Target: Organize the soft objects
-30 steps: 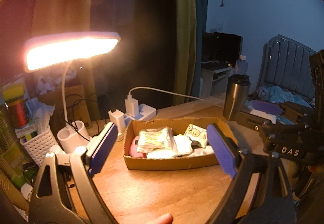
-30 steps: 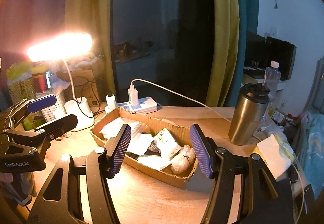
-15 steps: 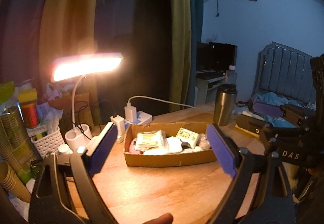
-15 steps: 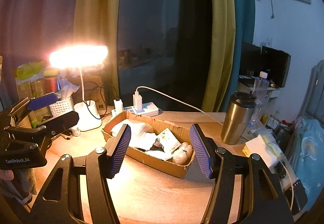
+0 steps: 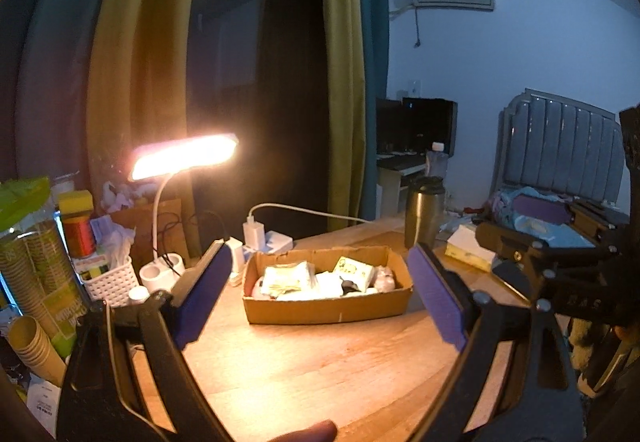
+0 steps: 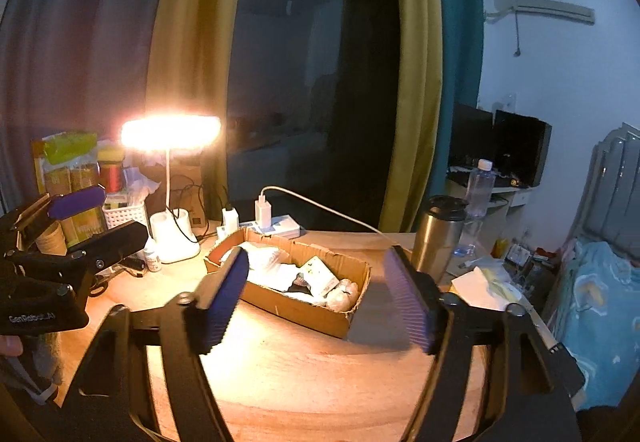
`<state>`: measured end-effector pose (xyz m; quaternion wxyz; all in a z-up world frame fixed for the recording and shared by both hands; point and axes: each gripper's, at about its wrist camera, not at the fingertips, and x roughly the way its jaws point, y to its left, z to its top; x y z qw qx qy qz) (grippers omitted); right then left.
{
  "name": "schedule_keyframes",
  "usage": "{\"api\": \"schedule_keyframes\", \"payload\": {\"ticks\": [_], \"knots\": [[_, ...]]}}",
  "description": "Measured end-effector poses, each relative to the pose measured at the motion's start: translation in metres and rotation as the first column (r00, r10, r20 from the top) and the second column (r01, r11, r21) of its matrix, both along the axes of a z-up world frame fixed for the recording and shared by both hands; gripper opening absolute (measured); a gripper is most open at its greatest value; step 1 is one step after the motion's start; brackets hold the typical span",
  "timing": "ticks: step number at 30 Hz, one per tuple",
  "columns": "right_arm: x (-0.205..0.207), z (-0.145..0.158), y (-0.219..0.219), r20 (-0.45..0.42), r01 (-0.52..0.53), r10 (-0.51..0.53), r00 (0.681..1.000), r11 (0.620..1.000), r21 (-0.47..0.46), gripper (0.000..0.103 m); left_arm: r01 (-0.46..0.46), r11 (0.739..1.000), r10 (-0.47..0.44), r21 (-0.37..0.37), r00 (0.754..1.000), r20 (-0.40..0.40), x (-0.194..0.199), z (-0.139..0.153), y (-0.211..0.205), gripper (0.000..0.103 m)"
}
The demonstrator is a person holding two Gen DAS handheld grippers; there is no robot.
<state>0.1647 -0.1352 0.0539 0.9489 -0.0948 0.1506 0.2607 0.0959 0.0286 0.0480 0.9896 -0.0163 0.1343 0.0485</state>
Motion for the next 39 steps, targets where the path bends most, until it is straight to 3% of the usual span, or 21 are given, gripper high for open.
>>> {"api": "schedule_keyframes", "payload": {"ticks": [2,5,39], "knots": [[-0.007,0.003,-0.005,0.007,0.001,-0.001,1.0,1.0,0.011,0.078,-0.002,1.0,0.002,0.002,1.0,0.008,-0.006,0.003,-0.003,0.092],[-0.016,0.005,-0.01,0.017,0.011,-0.012,1.0,1.0,0.015,0.078,-0.012,1.0,0.012,0.005,1.0,0.022,-0.013,0.007,-0.006,0.102],[-0.033,0.008,-0.027,0.033,0.043,-0.044,0.998,0.999,0.028,0.079,-0.038,0.999,0.038,0.012,0.998,0.043,-0.025,0.017,-0.012,0.102]]}}
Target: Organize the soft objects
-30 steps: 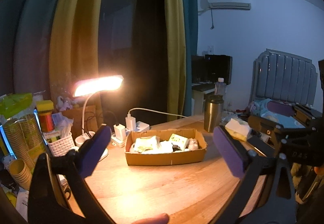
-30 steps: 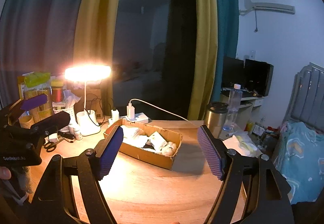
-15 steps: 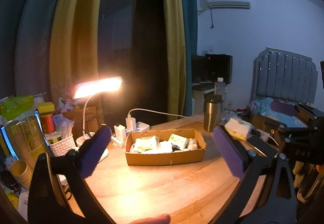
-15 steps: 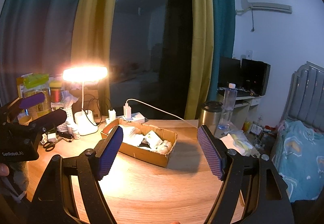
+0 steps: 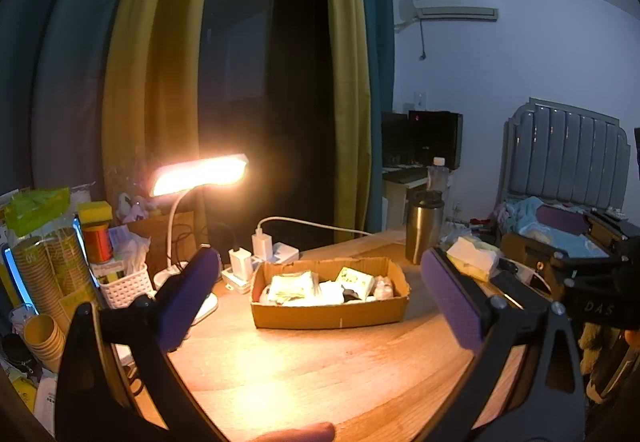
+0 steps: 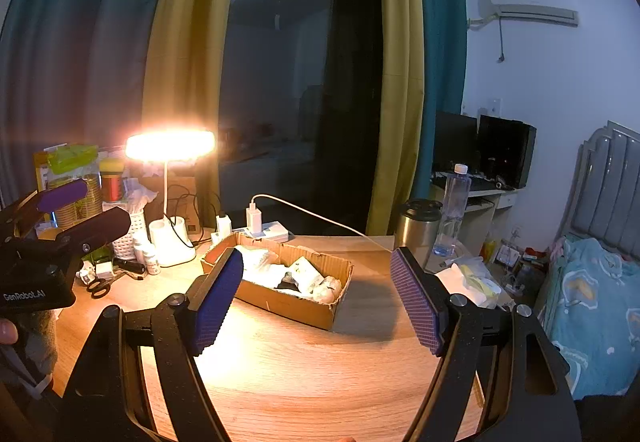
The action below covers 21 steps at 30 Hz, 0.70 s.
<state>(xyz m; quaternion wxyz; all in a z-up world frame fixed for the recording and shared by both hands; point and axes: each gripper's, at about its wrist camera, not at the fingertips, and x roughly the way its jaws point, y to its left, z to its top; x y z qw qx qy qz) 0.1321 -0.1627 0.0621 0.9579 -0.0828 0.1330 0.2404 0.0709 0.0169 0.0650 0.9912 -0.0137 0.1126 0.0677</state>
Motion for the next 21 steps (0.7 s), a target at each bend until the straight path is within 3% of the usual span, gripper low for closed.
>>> {"api": "schedule_keyframes", "payload": {"ticks": [21], "knots": [[0.0004,0.0001,-0.001,0.0,-0.001,0.001,1.0,1.0,0.0,0.079,0.011,1.0,-0.011,0.011,1.0,0.008,-0.0001,0.0005,-0.003,0.102]]}}
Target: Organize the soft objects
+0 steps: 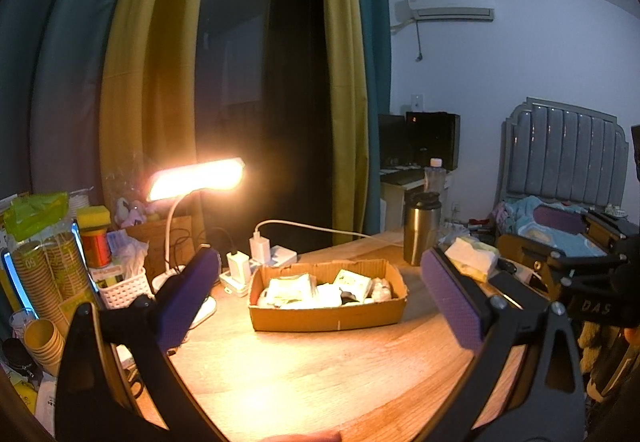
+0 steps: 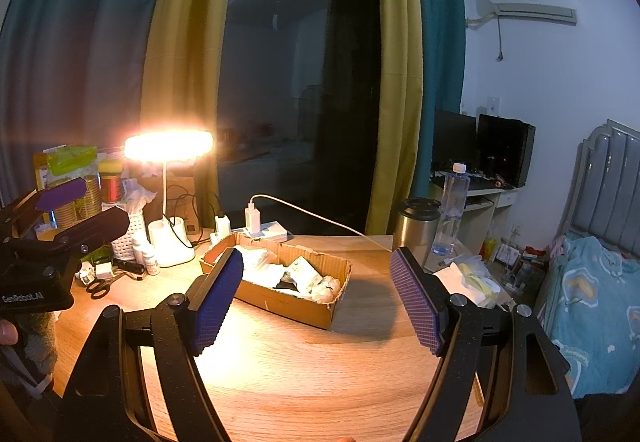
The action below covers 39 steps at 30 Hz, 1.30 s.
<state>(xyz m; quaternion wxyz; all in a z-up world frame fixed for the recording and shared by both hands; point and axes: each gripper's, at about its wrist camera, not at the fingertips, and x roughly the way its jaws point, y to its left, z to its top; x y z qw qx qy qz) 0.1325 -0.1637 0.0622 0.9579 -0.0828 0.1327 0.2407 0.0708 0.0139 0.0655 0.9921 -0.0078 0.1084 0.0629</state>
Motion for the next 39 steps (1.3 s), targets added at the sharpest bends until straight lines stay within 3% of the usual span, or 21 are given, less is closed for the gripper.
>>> {"api": "schedule_keyframes", "payload": {"ticks": [39], "knots": [[0.001,-0.0012,-0.0011,-0.004,0.001,-0.001,1.0,1.0,0.001,0.079,0.021,1.0,-0.021,0.003,1.0,-0.003,0.0036,-0.004,-0.008,0.102]]}}
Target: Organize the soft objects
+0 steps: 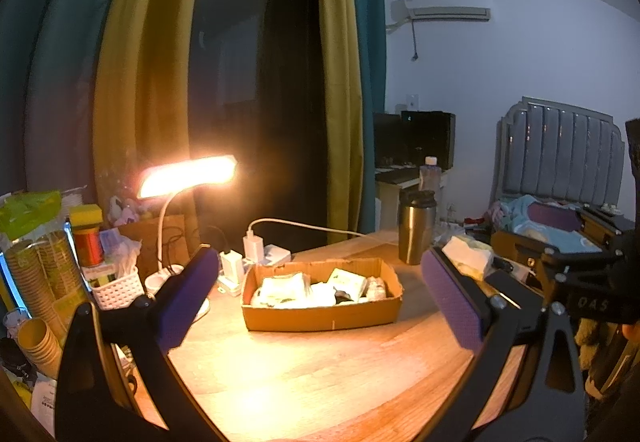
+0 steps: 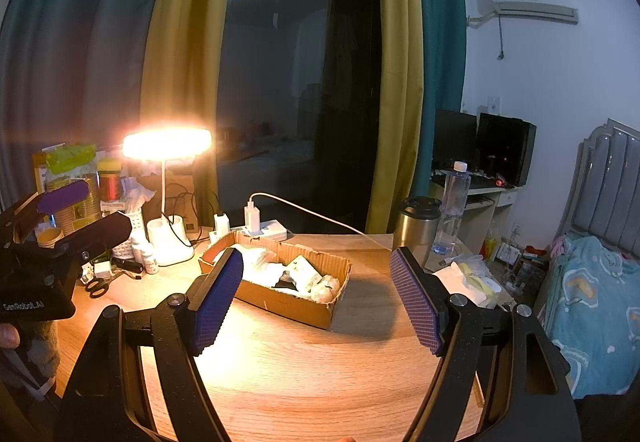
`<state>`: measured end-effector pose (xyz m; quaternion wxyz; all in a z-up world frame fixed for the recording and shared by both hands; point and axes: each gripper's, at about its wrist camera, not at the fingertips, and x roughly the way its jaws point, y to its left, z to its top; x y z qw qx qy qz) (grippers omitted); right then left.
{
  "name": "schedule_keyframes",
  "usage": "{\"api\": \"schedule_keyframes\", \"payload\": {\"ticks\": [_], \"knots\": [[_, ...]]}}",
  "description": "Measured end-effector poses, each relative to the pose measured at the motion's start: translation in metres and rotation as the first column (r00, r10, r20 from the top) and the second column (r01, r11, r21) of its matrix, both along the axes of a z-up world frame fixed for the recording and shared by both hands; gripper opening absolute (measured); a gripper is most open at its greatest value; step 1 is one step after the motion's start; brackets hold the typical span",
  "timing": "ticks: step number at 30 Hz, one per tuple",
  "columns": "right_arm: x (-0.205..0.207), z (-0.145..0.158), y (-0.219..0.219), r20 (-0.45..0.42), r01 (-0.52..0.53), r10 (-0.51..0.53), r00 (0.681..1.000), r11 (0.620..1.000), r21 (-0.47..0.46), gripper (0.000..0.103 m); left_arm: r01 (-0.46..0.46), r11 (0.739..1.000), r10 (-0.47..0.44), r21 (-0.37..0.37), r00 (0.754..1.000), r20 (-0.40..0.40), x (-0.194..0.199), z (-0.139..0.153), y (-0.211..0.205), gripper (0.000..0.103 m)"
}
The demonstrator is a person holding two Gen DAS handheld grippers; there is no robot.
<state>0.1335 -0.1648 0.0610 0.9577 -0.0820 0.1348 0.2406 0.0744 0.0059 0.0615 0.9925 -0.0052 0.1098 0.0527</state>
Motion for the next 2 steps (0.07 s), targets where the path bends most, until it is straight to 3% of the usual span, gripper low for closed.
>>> {"api": "schedule_keyframes", "payload": {"ticks": [2], "knots": [[0.0013,-0.0012,0.0,-0.001,-0.003,0.003,1.0,1.0,-0.005,0.079,-0.003,1.0,0.003,0.001,1.0,-0.012,0.0042,-0.0019,0.0007,0.102]]}}
